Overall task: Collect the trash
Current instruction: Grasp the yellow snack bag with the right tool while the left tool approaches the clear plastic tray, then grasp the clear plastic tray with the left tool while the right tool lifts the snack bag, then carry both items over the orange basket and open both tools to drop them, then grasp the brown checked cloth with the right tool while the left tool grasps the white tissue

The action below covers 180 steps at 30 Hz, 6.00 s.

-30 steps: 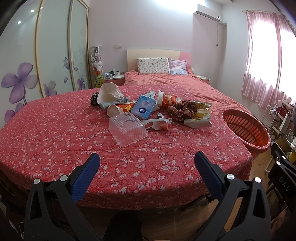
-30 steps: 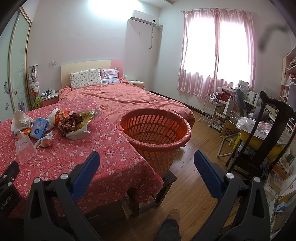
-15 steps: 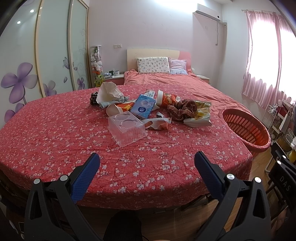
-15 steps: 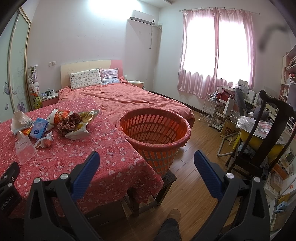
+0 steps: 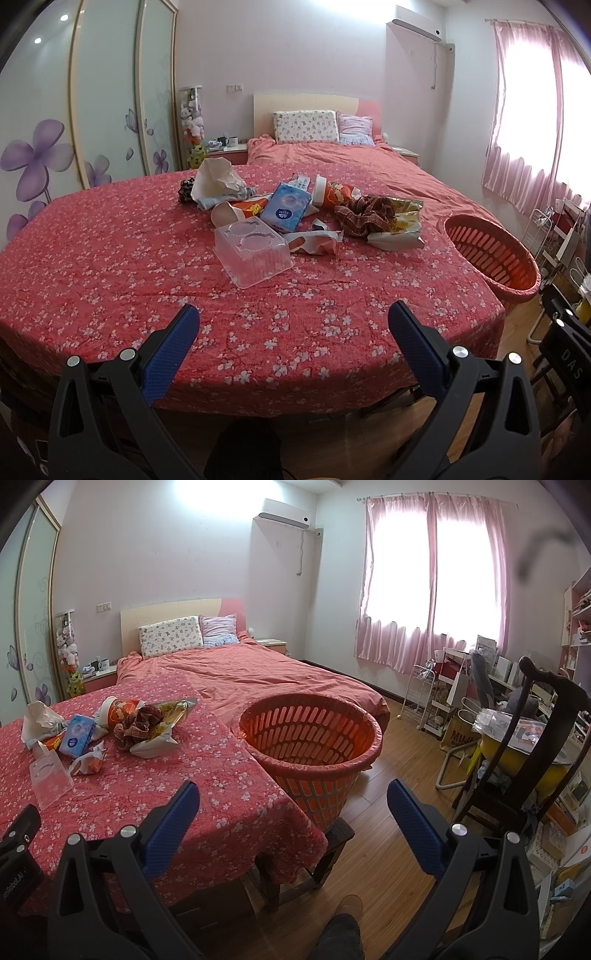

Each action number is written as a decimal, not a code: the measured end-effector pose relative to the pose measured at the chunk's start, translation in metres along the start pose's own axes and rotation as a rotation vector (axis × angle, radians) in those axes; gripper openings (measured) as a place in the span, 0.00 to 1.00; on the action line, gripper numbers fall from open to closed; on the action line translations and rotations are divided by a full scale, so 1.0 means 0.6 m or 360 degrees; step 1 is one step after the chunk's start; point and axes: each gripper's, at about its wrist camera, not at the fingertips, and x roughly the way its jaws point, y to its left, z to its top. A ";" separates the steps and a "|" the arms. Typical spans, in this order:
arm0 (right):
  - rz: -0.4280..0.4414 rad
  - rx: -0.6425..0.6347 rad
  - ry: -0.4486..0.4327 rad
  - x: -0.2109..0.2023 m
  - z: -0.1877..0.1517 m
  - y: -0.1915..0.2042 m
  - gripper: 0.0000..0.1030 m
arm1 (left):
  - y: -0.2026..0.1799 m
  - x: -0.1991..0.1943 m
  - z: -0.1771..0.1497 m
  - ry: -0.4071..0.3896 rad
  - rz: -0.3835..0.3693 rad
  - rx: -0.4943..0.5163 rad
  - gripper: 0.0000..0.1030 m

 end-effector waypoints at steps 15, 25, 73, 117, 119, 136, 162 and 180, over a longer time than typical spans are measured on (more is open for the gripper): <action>0.0335 0.0041 0.0131 0.088 0.031 0.074 0.94 | 0.099 0.068 0.024 0.0096 0.0127 -0.0165 0.98; 0.0635 0.0090 0.0398 0.241 0.076 0.163 0.54 | 0.147 0.108 0.040 0.0117 0.0183 -0.0202 0.98; 0.0702 0.0106 0.0300 0.225 0.090 0.091 0.04 | 0.109 0.212 0.079 0.0357 0.0078 -0.0185 0.70; 0.0319 0.0393 0.0116 0.275 0.099 -0.139 0.05 | -0.224 0.175 0.159 0.0014 -0.0762 0.0403 0.70; 0.0319 0.0406 0.0117 0.285 0.099 -0.146 0.05 | -0.241 0.181 0.158 0.0026 -0.0786 0.0429 0.70; 0.0316 0.0480 0.0136 0.344 0.091 -0.180 0.05 | -0.343 0.219 0.150 0.0090 -0.0905 0.0570 0.70; 0.0349 0.0477 0.0201 0.388 0.084 -0.182 0.33 | -0.360 0.270 0.143 0.0259 -0.0874 0.0542 0.82; 0.0445 0.0365 0.0156 0.296 0.122 -0.108 0.46 | -0.167 0.202 0.178 0.0161 -0.0614 0.0373 0.82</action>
